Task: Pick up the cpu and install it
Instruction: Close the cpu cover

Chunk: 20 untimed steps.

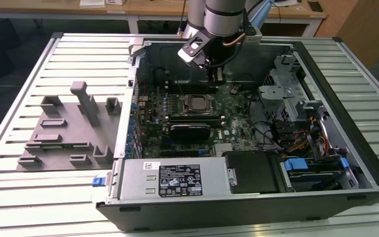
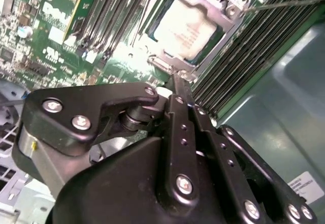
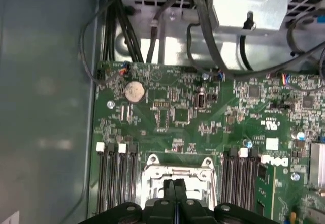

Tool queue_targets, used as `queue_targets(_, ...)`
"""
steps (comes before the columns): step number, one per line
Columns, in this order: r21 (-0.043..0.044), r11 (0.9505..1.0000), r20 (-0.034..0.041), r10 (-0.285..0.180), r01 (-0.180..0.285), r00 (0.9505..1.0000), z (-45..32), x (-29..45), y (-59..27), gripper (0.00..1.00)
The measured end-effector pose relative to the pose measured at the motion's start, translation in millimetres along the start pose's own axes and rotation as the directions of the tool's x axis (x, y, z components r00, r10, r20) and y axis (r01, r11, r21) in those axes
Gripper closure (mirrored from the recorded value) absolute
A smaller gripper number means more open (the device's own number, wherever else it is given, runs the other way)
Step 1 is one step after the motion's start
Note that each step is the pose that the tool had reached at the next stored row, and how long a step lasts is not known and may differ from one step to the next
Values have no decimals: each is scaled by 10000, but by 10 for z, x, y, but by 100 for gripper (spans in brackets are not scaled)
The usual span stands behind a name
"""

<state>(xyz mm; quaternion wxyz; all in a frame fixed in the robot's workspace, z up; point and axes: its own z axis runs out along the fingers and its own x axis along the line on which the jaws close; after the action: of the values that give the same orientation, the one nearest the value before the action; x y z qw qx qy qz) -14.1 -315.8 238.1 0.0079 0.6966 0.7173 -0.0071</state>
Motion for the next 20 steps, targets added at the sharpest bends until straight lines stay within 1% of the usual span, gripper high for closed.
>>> queue_targets(5, 0, 10000, -3, 0, 0, 10000, 2, 0, -2, 89)
queue_targets(8, 0, 10000, -2, 0, 0, 10000, 17, -11, -18, 89)
queue_targets(15, 0, 10000, -1, 0, 0, 10000, 67, -42, -82, 89)
queue_targets(20, 0, 10000, -2, 1, -1, 10000, 100, -40, -159, 89)
